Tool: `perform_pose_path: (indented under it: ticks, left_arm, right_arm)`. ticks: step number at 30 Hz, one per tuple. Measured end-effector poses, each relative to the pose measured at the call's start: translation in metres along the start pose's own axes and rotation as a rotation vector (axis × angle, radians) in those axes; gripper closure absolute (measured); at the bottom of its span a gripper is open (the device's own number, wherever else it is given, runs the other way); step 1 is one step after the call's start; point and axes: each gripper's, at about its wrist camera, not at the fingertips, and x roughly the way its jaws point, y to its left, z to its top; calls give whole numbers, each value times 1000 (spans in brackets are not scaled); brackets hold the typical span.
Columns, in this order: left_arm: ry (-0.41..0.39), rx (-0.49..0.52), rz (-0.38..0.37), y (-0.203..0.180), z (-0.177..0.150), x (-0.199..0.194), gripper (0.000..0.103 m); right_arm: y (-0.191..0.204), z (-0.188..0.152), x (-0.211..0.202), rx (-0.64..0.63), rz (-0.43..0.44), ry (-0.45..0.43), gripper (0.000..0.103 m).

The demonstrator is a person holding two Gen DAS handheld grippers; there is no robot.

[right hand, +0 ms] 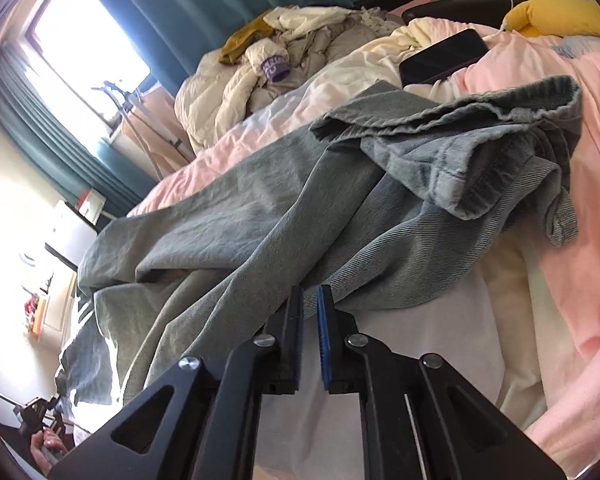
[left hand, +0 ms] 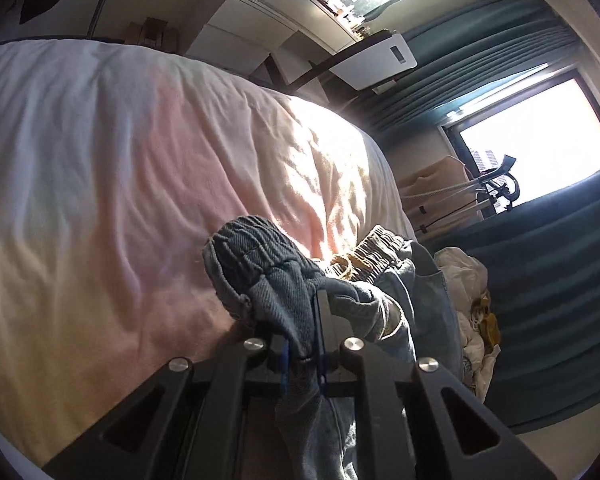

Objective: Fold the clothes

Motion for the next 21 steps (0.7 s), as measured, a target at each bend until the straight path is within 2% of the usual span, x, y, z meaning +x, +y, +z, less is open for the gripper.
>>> perform_pose_path:
  ticks: [1,3,5,7,9,11,12,13,15,16,19,21]
  left_arm:
    - [7,0,5,2,0,3,94]
    - [9,7,6,4,0,5,94]
    - [8,11,0,4,-1,5,94]
    - [6,26,-4,3,-2,5,94]
    - [8,27,-16,5,-2,7,94]
    - [10,22,-25,8,-1,9,94]
    - [12,27,-24,8,-1,10,94]
    - [13,32,-26,9,-1,11,94]
    - [18,31,-37,11,1,11,94]
    - [20,25,-45,13,1,11,94]
    - [26,18,-54,15,1,12,94]
    - [30,27,-50,14,1,12,93]
  right_arm:
    - [6,6,2,-15,-9,-5,81]
    - [17,17,7,-44,-28,-14,59]
    - [28,30,14,-67,-55,-24,44]
    - [37,43,32,-97,-142,-37,44]
    - [49,52,58,-175,-270,-42,44]
    - [48,57,84,-191,-364,-2,50]
    - [44,59,97,-186,-403,28,62]
    - [39,61,105,-167,-433,44,70]
    - [29,62,99,-103,-437,30,96]
    - [27,62,92,-84,-440,18,100]
    - [28,54,56,-95,-434,-34,100]
    - [18,48,25,-48,-372,-27,101]
